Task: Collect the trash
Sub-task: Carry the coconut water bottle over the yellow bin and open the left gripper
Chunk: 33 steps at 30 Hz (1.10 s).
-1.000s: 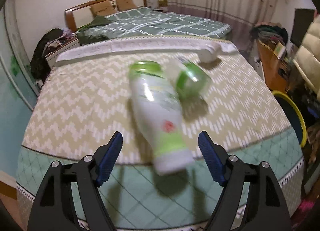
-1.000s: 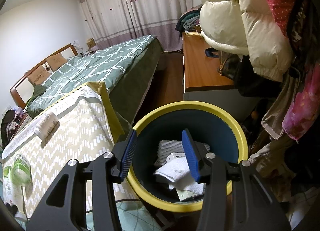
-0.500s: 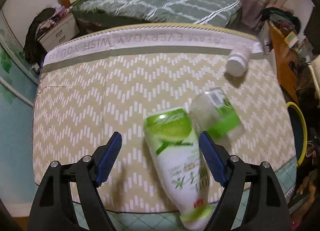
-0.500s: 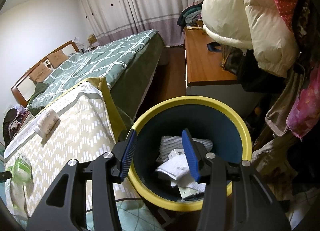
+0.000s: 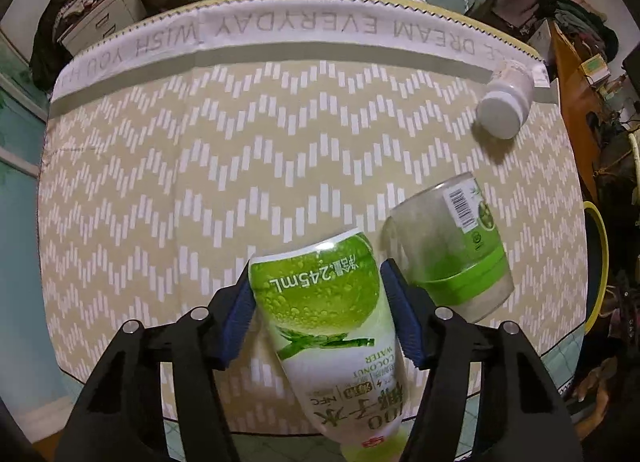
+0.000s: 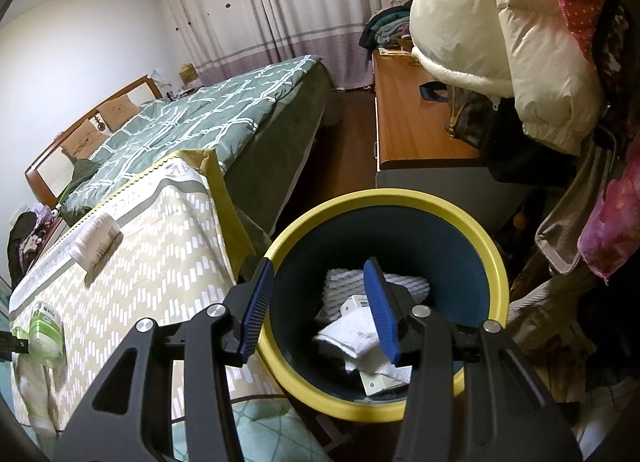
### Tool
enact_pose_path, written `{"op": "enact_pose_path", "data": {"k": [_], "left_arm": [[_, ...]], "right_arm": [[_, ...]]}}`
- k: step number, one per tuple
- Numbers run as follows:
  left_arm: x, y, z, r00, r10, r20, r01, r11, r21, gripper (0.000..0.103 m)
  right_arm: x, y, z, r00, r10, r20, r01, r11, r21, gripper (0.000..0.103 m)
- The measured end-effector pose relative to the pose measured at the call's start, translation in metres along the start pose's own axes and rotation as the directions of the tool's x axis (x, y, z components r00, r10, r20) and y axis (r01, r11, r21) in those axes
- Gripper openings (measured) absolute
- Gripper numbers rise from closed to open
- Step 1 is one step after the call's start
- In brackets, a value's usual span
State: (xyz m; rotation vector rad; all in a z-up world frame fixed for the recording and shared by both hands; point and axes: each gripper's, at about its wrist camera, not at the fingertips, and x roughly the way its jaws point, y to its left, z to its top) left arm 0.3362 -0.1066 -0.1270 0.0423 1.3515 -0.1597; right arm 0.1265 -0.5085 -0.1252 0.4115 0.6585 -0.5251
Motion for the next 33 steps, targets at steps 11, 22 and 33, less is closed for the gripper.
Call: {"op": "enact_pose_path", "data": {"k": [11, 22, 33], "left_arm": [[-0.093, -0.022, -0.029, 0.941, -0.041, 0.336, -0.006, 0.99, 0.139, 0.055], [-0.145, -0.056, -0.119, 0.824, -0.104, 0.557, -0.054, 0.964, 0.26, 0.052], [-0.163, -0.108, -0.139, 0.814, -0.231, 0.532, -0.003, 0.915, 0.403, 0.052]], "right_arm": [[-0.002, 0.0, 0.0, 1.0, -0.004, 0.011, 0.004, 1.0, -0.001, 0.045], [-0.021, 0.0, -0.009, 0.998, 0.016, 0.059, -0.015, 1.0, -0.017, 0.045], [-0.045, -0.014, -0.018, 0.997, 0.036, 0.062, -0.034, 0.998, -0.043, 0.045]]}}
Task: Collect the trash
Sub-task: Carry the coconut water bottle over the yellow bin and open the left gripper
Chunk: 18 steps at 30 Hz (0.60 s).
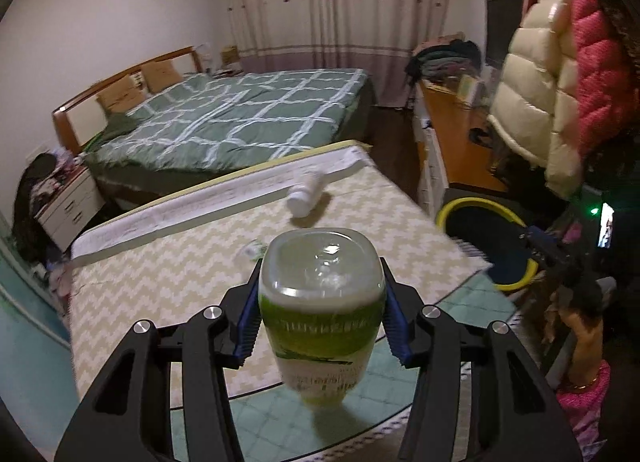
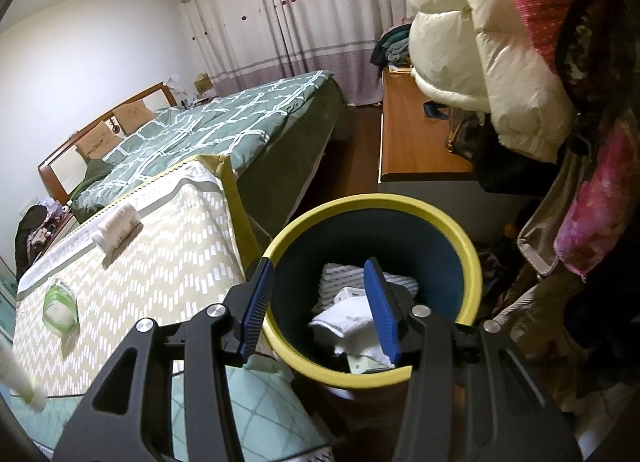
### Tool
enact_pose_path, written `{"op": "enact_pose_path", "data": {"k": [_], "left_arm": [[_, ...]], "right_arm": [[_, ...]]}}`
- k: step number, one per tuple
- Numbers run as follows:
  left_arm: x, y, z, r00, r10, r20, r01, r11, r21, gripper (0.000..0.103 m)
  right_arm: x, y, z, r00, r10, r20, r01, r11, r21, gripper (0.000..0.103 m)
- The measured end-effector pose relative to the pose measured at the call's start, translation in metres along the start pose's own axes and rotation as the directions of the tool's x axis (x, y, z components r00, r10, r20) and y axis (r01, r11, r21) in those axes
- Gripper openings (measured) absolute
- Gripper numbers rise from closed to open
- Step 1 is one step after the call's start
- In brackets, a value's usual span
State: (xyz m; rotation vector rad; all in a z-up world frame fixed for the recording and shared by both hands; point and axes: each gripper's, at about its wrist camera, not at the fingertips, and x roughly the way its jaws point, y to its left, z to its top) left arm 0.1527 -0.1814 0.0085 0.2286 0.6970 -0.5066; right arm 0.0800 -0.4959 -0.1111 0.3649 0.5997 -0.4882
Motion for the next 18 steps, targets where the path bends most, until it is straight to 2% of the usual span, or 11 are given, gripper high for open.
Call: {"op": "enact_pose_path", "data": {"k": [9, 18], "left_arm": [[0.031, -0.072, 0.033, 0.989, -0.144, 0.017, 0.142, 0.985, 0.095, 0.052], [0.085, -0.171, 0.072, 0.958, -0.284, -0.035, 0.285, 0.937, 0.203, 0.052]], "right_arm": [[-0.023, -0.04, 0.006, 0.998, -0.04, 0.042, 0.038, 0.998, 0.046, 0.045], [-0.027, -0.084, 0.01, 0.995, -0.094, 0.037, 0.091, 0.992, 0.085, 0.045]]}}
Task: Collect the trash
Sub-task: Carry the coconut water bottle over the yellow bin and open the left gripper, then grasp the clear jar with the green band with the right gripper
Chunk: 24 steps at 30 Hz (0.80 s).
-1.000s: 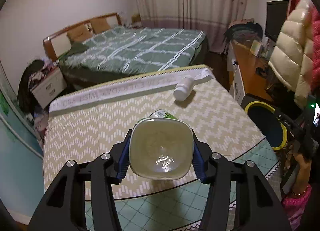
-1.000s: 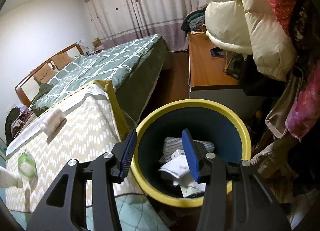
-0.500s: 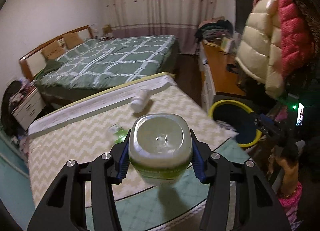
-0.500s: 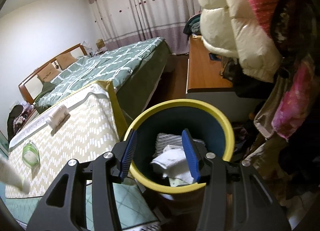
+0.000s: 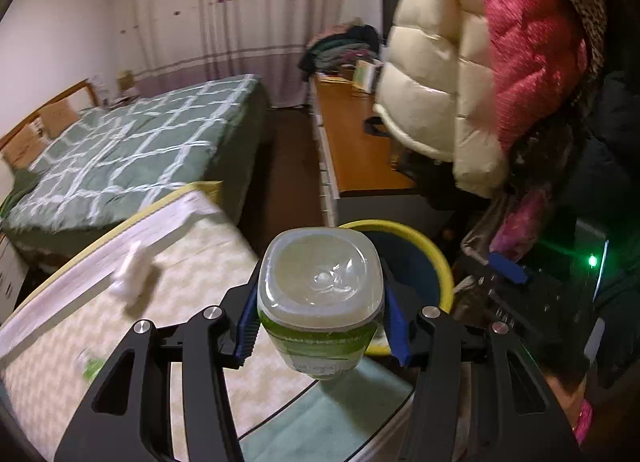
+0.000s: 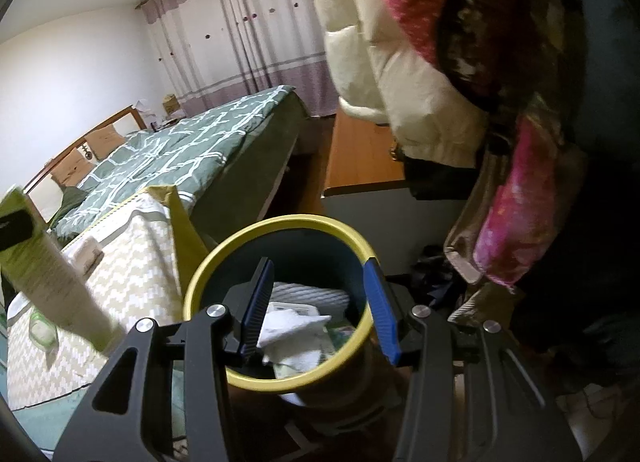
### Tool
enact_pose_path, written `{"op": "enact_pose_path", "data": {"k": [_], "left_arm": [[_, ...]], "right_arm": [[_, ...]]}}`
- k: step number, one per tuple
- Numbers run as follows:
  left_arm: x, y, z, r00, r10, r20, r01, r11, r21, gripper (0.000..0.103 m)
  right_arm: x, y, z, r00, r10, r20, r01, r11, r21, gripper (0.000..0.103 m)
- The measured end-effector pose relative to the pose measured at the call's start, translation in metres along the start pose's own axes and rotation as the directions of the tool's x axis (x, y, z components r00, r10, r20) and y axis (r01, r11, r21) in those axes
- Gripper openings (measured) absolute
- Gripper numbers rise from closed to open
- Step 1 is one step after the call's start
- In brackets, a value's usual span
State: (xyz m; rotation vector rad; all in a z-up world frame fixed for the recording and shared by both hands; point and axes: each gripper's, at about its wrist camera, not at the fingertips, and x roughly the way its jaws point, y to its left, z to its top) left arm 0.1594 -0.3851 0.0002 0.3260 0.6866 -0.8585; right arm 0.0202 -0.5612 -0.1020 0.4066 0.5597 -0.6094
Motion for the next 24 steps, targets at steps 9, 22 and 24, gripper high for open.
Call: {"op": "enact_pose_path", "data": {"k": [9, 22, 24], "left_arm": [[0.1, -0.044, 0.025, 0.994, -0.04, -0.103, 0.041, 0.999, 0.007, 0.078], [0.012, 0.039, -0.017, 0.995, 0.089, 0.032, -0.084, 0.987, -0.139, 0.094], [-0.01, 0.062, -0.03, 0.99, 0.129, 0.051, -0.118, 0.977, -0.179, 0.095]], "right_arm": [[0.013, -0.025, -0.002, 0.999, -0.027, -0.034, 0.027, 0.999, 0.021, 0.045], [0.007, 0.011, -0.004, 0.999, 0.027, -0.043, -0.028, 0.999, -0.031, 0.045], [0.006, 0.026, -0.004, 0.998, 0.043, -0.047, -0.045, 0.998, -0.052, 0.045]]}}
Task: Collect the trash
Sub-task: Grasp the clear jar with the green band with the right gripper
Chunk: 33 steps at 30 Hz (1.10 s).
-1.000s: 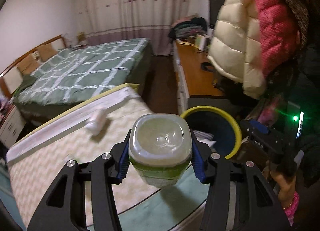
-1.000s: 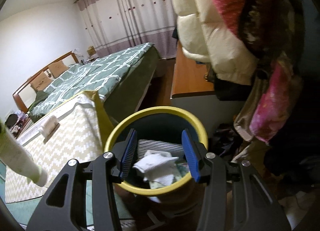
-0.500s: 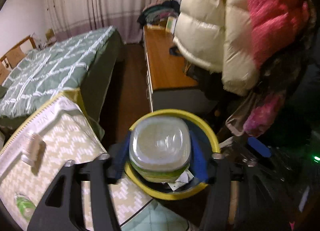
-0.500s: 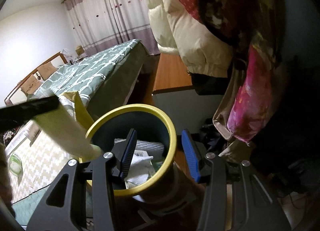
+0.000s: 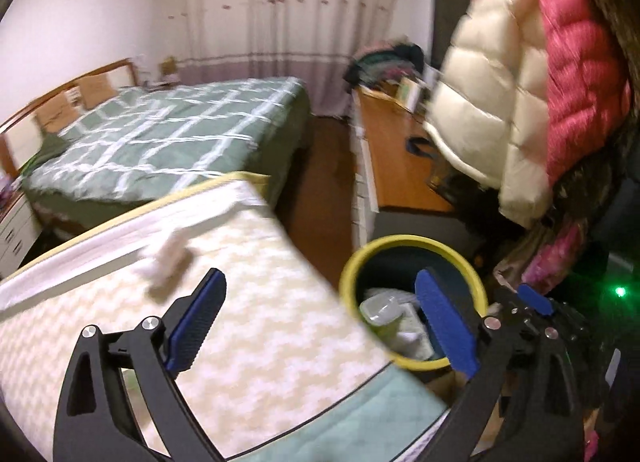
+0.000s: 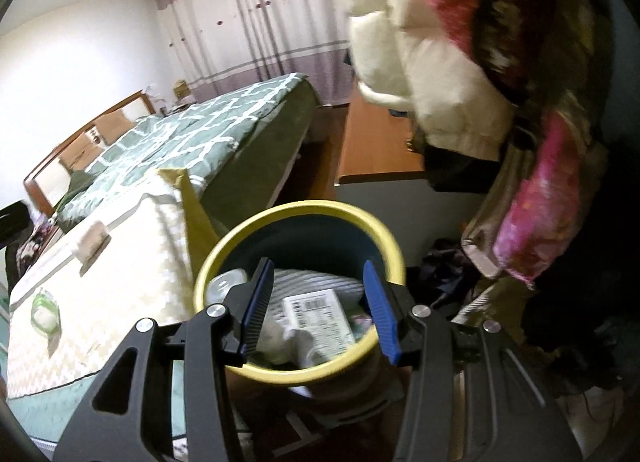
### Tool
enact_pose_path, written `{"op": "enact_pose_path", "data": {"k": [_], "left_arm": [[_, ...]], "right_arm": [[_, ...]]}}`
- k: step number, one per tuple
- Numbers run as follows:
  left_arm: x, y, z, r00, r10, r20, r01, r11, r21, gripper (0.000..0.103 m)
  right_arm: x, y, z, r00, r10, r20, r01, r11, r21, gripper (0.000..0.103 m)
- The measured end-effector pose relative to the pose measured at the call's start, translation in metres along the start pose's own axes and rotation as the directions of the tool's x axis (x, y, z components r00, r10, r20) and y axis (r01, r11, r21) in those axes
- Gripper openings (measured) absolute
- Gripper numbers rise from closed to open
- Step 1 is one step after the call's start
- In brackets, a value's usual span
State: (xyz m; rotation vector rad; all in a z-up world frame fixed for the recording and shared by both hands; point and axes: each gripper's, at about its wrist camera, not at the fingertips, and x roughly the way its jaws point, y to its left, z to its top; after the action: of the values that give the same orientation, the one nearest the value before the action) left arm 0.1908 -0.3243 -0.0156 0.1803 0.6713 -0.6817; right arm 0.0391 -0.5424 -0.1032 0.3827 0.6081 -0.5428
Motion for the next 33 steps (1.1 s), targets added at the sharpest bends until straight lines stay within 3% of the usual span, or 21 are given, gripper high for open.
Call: {"op": "enact_pose_path", "data": {"k": [6, 11, 16, 19, 21, 24, 26, 28, 29, 33], "left_arm": [[-0.056, 0.101, -0.036, 0.988, 0.143, 0.049, -0.133, 0.977, -0.166, 0.097], [-0.095, 0.193, -0.074, 0.953, 0.299, 0.048, -0.27, 0.91, -0.316, 0.098], [-0.121, 0.266, -0.106, 0.896, 0.443, 0.033, -0.394, 0.828, -0.398, 0.098], [-0.127, 0.296, -0.124, 0.861, 0.508, 0.033, -0.446, 0.783, -0.433, 0.098], [-0.126, 0.306, -0.133, 0.846, 0.533, 0.029, -0.463, 0.761, -0.455, 0.098], [-0.118, 0.322, -0.148, 0.845, 0.534, 0.012, -0.462, 0.742, -0.486, 0.098], [-0.109, 0.326, -0.155, 0.85, 0.526, -0.011, -0.465, 0.74, -0.486, 0.098], [-0.105, 0.325, -0.156, 0.861, 0.508, -0.016, -0.449, 0.745, -0.493, 0.098], [-0.105, 0.325, -0.156, 0.864, 0.503, -0.01, -0.441, 0.748, -0.496, 0.098], [-0.105, 0.321, -0.156, 0.856, 0.517, 0.008, -0.449, 0.749, -0.487, 0.098]], "right_arm": [[0.002, 0.064, -0.004, 0.996, 0.088, -0.028, -0.09, 0.991, -0.098, 0.045], [0.005, 0.131, -0.013, 0.981, 0.18, -0.074, -0.191, 0.96, -0.204, 0.045], [0.006, 0.207, -0.029, 0.939, 0.306, -0.16, -0.342, 0.887, -0.311, 0.046], [0.001, 0.254, -0.041, 0.904, 0.376, -0.204, -0.428, 0.822, -0.377, 0.052], [0.0, 0.285, -0.05, 0.876, 0.417, -0.241, -0.482, 0.774, -0.411, 0.056], [0.006, 0.322, -0.061, 0.845, 0.454, -0.284, -0.535, 0.715, -0.45, 0.069], [0.016, 0.34, -0.067, 0.837, 0.443, -0.322, -0.548, 0.69, -0.474, 0.069], [0.027, 0.352, -0.072, 0.82, 0.443, -0.362, -0.571, 0.68, -0.461, 0.069], [0.033, 0.357, -0.074, 0.823, 0.433, -0.369, -0.567, 0.681, -0.464, 0.069], [0.049, 0.365, -0.079, 0.825, 0.404, -0.394, -0.559, 0.688, -0.464, 0.069]]}}
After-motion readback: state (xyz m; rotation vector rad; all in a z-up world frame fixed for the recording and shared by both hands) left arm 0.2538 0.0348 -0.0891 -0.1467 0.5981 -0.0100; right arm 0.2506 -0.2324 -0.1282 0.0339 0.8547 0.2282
